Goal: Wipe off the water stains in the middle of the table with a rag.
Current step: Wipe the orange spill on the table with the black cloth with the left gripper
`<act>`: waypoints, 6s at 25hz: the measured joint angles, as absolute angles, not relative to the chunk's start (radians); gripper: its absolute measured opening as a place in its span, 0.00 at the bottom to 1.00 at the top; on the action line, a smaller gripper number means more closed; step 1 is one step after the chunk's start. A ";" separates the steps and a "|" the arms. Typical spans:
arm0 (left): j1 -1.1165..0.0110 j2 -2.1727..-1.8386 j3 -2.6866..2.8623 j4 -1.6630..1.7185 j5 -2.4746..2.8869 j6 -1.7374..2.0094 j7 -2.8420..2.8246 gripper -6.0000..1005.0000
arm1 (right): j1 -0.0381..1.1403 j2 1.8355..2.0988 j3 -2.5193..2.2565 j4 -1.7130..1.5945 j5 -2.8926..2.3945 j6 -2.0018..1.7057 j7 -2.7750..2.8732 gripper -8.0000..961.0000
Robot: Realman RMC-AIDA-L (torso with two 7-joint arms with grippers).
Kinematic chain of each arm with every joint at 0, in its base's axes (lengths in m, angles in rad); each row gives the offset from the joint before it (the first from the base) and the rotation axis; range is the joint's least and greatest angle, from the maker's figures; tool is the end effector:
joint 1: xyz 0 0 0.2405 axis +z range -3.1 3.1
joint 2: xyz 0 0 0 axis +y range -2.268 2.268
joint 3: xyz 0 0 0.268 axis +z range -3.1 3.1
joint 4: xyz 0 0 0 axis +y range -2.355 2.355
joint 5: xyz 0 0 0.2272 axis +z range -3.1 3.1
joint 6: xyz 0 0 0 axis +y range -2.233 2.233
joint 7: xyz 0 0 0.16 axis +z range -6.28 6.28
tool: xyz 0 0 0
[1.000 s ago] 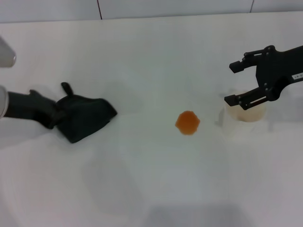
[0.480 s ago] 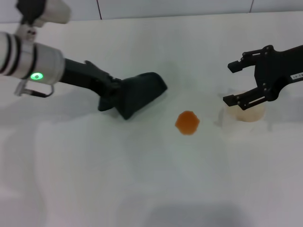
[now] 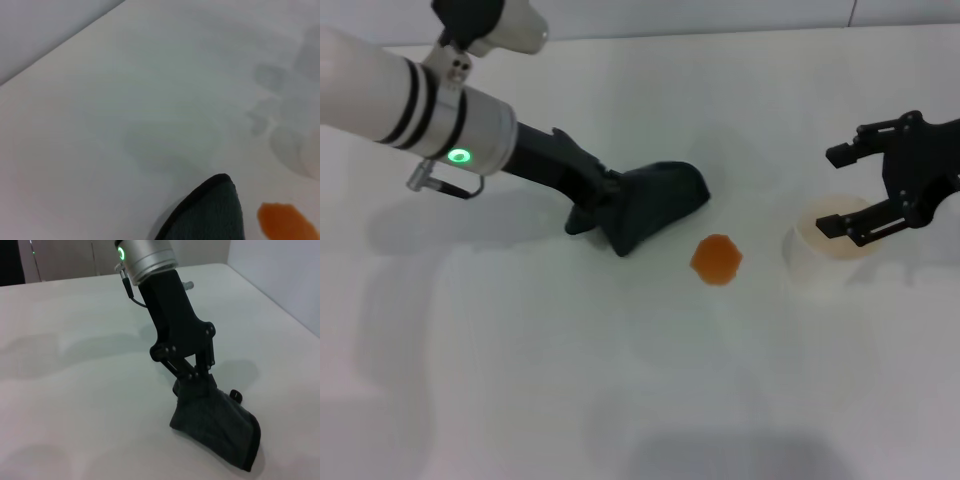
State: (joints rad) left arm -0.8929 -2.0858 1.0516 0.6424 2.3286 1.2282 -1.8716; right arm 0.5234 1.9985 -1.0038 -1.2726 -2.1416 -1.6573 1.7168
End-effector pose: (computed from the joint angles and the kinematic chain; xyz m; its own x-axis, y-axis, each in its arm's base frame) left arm -0.1866 0.4366 -0.0787 0.9163 0.4004 0.0092 0.3932 -0.8948 -0.2114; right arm 0.2080 0.3772 0.0536 0.9872 -0.1396 -0.0776 -0.1549 -0.9546 -0.2544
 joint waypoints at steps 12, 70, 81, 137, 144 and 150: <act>-0.886 -2.087 1.398 0.628 2.158 1.229 -1.867 0.09 | 0.508 1.989 -1.001 -1.275 -2.143 -1.666 1.716 0.91; -0.921 -2.090 1.596 0.595 2.020 1.203 -1.784 0.12 | 0.519 2.007 -1.006 -1.259 -2.143 -1.617 1.680 0.91; -0.933 -2.087 1.594 0.521 2.019 0.894 -1.860 0.13 | 0.521 2.009 -1.020 -1.258 -2.135 -1.604 1.683 0.91; -0.846 -2.086 1.550 0.654 2.031 0.976 -1.860 0.18 | 0.511 2.009 -1.023 -1.256 -2.143 -1.601 1.683 0.91; -0.818 -2.081 1.533 0.666 1.939 1.161 -1.695 0.18 | 0.511 2.008 -1.023 -1.258 -2.143 -1.604 1.684 0.91; -0.708 -2.077 1.447 0.785 1.968 1.208 -1.681 0.19 | 0.509 2.008 -1.023 -1.258 -2.143 -1.606 1.686 0.91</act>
